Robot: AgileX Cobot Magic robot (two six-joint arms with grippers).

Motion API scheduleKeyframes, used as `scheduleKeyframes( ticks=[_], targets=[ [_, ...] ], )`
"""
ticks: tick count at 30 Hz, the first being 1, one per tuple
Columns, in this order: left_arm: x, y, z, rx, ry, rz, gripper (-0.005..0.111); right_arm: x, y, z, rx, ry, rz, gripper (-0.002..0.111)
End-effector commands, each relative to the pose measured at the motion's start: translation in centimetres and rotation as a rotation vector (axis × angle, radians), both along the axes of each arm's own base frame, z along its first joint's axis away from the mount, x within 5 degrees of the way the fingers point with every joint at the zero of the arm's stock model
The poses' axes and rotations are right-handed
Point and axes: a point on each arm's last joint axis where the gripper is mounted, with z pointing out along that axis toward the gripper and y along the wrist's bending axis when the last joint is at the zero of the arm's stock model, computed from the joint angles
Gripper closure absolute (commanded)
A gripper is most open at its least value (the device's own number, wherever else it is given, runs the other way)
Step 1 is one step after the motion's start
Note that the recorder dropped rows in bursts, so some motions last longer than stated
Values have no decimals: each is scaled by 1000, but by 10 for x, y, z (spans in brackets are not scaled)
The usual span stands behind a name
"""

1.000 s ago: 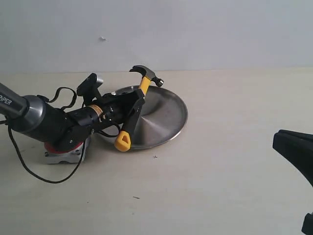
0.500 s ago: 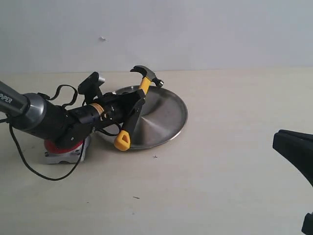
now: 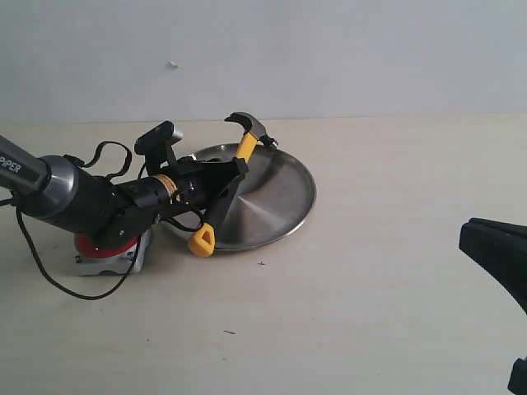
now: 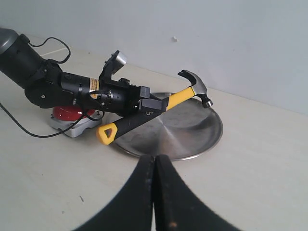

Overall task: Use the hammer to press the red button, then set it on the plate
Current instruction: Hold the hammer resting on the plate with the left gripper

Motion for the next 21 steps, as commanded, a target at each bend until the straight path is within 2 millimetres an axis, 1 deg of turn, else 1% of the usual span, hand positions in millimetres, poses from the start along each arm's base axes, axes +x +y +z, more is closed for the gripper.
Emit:
scheduleKeyframes(
  ticks=[1,21],
  targets=[
    [4,-6,20,-55,-97,-23,107,0,-1,0,-4,-6,0,108],
    [3,-5,17,-38,-76,-20,107,0,-1,0,-1,-3,-1,108]
  ],
)
